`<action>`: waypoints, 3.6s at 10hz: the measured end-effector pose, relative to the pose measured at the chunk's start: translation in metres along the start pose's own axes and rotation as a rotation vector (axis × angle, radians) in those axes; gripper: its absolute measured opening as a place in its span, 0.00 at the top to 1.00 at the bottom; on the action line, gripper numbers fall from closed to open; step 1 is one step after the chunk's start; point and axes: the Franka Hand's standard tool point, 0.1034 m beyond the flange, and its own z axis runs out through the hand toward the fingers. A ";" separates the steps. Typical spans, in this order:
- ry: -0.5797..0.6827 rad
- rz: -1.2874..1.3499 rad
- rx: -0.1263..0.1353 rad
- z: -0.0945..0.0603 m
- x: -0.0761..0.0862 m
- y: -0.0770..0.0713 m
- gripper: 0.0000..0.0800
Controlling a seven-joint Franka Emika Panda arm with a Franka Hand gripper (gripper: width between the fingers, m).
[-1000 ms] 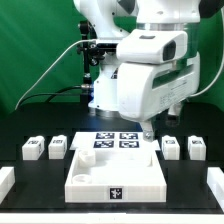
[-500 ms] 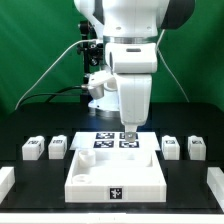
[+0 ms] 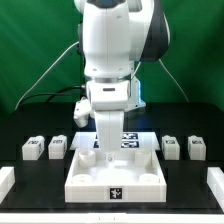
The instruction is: Assemble one leg
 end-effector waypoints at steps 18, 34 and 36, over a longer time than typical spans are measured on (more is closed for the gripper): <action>0.045 0.045 -0.051 -0.011 0.078 0.076 0.92; 0.037 0.077 0.038 -0.002 0.076 0.087 0.19; 0.027 0.212 0.061 -0.014 0.081 0.086 0.19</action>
Offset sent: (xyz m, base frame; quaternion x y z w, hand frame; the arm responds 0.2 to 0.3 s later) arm 0.0000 0.0000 0.0000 0.0000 0.0000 0.0000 1.0000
